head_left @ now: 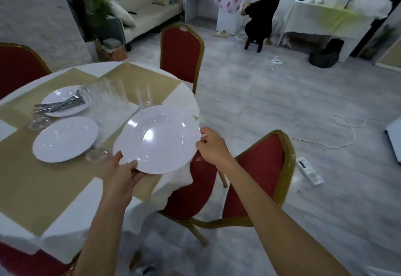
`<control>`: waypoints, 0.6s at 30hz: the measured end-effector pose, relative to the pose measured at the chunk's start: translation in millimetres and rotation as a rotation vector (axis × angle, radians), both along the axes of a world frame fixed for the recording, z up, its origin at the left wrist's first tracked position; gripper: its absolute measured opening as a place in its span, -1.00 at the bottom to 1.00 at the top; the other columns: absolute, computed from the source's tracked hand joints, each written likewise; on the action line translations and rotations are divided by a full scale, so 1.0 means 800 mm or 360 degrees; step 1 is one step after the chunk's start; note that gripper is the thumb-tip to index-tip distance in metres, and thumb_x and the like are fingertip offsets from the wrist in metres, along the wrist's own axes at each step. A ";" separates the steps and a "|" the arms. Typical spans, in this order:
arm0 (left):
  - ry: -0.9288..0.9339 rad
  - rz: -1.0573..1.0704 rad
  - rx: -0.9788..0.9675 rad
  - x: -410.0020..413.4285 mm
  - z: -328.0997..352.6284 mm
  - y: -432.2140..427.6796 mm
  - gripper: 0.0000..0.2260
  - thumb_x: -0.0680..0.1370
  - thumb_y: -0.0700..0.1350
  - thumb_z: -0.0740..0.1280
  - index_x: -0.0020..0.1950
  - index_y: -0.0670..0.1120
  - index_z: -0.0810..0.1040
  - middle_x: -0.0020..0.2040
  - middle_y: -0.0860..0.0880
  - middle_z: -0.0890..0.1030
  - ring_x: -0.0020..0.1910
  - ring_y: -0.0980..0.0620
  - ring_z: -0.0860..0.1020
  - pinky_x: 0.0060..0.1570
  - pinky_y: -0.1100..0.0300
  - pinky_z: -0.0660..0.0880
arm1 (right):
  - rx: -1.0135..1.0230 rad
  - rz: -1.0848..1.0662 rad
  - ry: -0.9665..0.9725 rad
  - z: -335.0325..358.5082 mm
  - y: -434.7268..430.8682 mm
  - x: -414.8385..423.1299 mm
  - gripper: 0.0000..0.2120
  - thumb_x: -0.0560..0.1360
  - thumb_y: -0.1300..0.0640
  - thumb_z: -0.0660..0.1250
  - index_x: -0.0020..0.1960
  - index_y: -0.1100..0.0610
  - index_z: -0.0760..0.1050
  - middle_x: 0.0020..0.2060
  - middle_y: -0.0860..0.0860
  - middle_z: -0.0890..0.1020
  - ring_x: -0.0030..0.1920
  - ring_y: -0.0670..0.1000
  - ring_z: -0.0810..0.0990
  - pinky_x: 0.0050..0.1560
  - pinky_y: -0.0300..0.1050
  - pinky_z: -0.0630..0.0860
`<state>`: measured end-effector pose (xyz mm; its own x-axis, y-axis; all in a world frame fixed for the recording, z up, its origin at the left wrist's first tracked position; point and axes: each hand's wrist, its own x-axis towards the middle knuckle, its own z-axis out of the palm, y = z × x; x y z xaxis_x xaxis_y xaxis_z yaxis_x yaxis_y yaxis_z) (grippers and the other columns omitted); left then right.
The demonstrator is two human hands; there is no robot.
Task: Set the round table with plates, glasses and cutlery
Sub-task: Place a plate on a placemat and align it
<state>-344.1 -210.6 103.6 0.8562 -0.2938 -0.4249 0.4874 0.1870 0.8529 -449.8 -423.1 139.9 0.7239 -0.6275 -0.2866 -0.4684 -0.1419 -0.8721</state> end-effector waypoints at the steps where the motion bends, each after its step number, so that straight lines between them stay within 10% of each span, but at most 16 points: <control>1: 0.0029 -0.0005 -0.0020 -0.014 0.005 -0.014 -0.58 0.57 -0.41 0.20 0.29 0.02 0.50 0.06 -0.03 0.66 -0.01 -0.03 0.65 -0.23 0.15 0.64 | -0.0005 0.0004 -0.0003 0.005 -0.011 -0.015 -0.56 0.50 0.28 0.21 0.36 0.06 0.45 -0.07 0.07 0.67 -0.14 0.09 0.69 -0.08 0.04 0.68; 18: -0.0041 0.0094 -0.0015 -0.063 0.027 -0.212 -0.52 0.54 -0.40 0.28 0.39 0.01 0.52 -0.01 -0.03 0.72 0.06 -0.11 0.66 0.02 0.00 0.60 | -0.0026 0.0083 -0.0046 0.014 -0.225 -0.040 -0.54 0.51 0.35 0.23 0.37 0.07 0.47 -0.07 0.08 0.69 -0.27 0.00 0.72 -0.28 -0.20 0.65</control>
